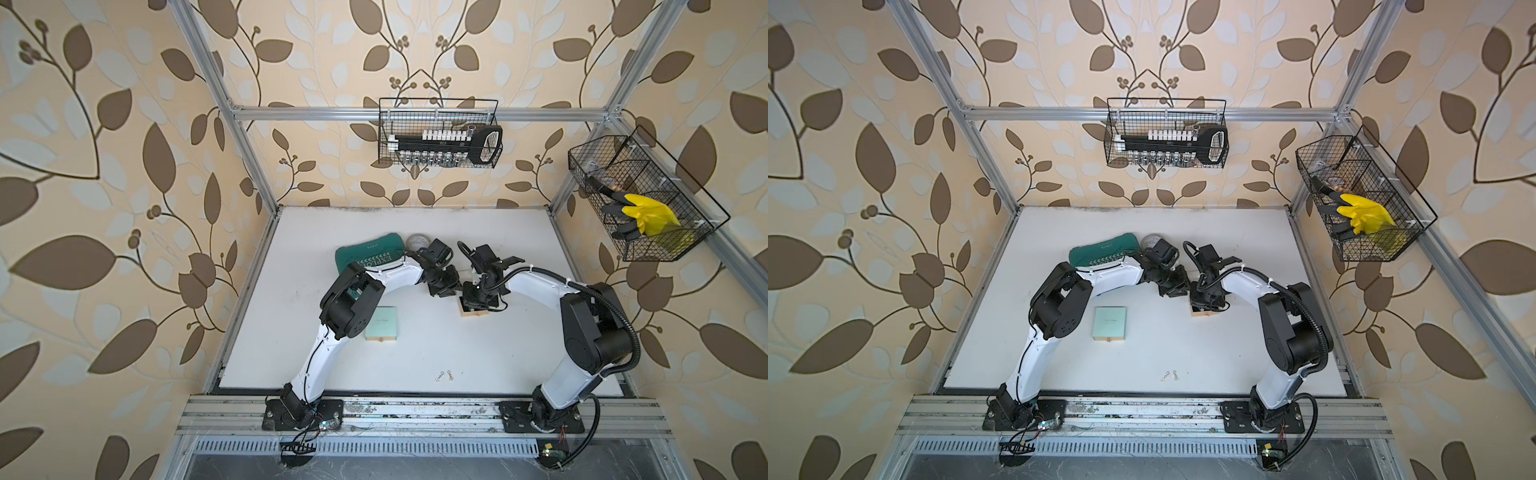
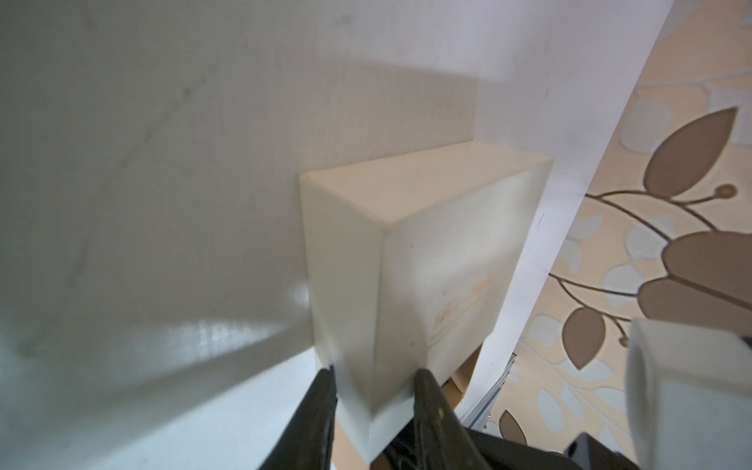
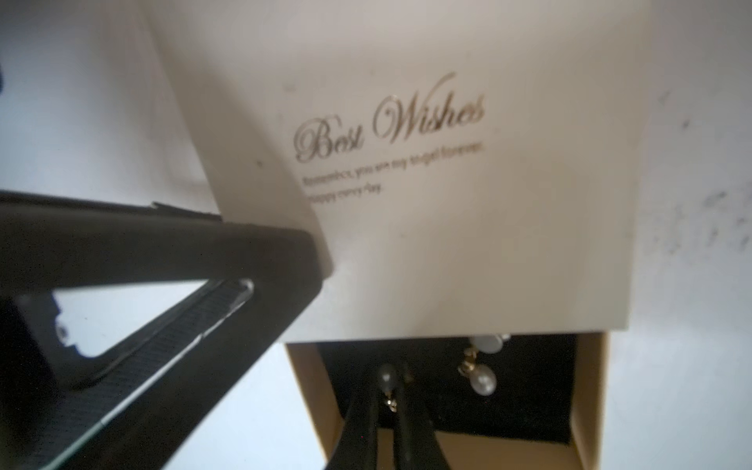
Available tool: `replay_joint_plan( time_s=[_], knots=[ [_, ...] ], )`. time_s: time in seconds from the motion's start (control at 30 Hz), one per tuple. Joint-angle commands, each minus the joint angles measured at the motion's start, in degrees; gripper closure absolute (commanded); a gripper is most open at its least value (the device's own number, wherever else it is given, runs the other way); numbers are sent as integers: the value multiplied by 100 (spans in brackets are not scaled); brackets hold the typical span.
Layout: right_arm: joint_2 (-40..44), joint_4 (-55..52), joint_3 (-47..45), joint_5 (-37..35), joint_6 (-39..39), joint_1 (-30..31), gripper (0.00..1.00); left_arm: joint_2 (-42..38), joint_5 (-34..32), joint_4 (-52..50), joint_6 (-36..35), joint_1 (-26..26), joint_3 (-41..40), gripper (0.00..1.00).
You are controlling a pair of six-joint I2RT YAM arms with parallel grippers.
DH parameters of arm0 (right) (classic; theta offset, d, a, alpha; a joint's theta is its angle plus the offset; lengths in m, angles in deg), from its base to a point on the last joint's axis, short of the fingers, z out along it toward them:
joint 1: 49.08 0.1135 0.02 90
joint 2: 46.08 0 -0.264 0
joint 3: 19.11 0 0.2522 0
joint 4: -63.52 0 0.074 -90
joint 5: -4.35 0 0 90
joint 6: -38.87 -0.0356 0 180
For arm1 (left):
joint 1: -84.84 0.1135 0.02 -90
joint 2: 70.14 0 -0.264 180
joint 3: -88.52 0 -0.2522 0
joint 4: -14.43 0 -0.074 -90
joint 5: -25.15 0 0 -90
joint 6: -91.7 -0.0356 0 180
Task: Take out the earrings from the drawer-style jewelry box
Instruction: Pick up the earring from the drawer, then place the earring at the center of the board.
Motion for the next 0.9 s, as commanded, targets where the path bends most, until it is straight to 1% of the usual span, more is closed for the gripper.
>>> replay_joint_plan(
  time_s=[0.0,0.5,0.7,0.87],
  knots=[
    [131,-155,123,-99,76,49,92,-58,-37,-217,-19,-68,-163,67],
    [684,-416,50,-197,80,46,93,-64,-89,-211,-21,-61,-172,67],
    [1179,-625,-214,-175,71,125,93,-58,-89,-218,-21,-63,-152,67],
    [1699,-899,-583,-237,-80,423,93,-51,-89,-219,-16,-66,-151,67]
  ],
)
